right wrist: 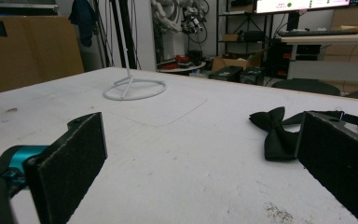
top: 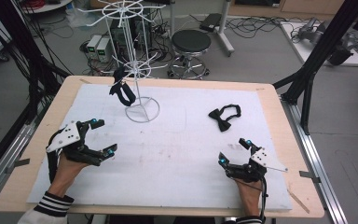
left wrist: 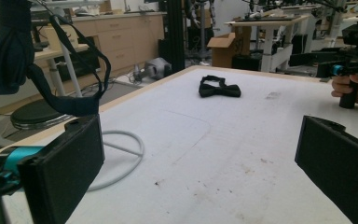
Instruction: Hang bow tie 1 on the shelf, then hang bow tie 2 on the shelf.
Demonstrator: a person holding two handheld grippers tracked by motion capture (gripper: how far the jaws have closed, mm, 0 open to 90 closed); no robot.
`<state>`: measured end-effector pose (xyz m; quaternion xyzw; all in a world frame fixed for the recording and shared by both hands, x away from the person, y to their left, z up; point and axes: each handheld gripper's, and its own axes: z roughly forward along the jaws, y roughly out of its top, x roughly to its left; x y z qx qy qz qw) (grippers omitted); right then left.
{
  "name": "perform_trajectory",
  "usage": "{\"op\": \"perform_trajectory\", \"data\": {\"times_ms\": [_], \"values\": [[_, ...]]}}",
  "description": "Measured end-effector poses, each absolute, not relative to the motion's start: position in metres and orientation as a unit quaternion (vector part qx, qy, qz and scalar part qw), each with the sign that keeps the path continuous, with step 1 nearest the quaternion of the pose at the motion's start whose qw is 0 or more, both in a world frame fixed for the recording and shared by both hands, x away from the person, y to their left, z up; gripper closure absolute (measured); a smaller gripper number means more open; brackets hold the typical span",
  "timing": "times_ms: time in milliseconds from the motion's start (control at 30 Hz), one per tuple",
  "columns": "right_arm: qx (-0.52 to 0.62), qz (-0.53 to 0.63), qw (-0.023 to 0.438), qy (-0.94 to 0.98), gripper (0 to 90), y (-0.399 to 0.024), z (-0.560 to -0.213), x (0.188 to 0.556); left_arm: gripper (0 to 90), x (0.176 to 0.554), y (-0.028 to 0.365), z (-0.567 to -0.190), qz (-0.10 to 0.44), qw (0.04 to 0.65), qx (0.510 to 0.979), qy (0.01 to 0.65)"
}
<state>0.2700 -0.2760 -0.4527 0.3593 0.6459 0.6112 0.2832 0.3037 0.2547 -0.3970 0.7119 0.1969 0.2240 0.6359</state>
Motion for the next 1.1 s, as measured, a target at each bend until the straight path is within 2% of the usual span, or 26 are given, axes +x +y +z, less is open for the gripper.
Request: {"op": "perform_trajectory", "data": {"times_ms": [433,800,1100], "values": [[0.358,0.613,0.285,0.643,1.2,-0.2765,-0.4527,0.2706,1.7,0.3040,0.2537,-0.3945,0.220,0.637,0.714,0.188],[0.376,0.625,0.262,0.632,1.2,-0.2816,-0.4523,0.2732,1.8,0.3030,0.2585,-0.3947,0.219,0.638,0.714,0.187],[0.379,0.615,0.277,0.633,1.2,-0.2835,-0.4462,0.2762,1.8,0.3035,0.2568,-0.4001,0.205,0.633,0.724,0.185]]}}
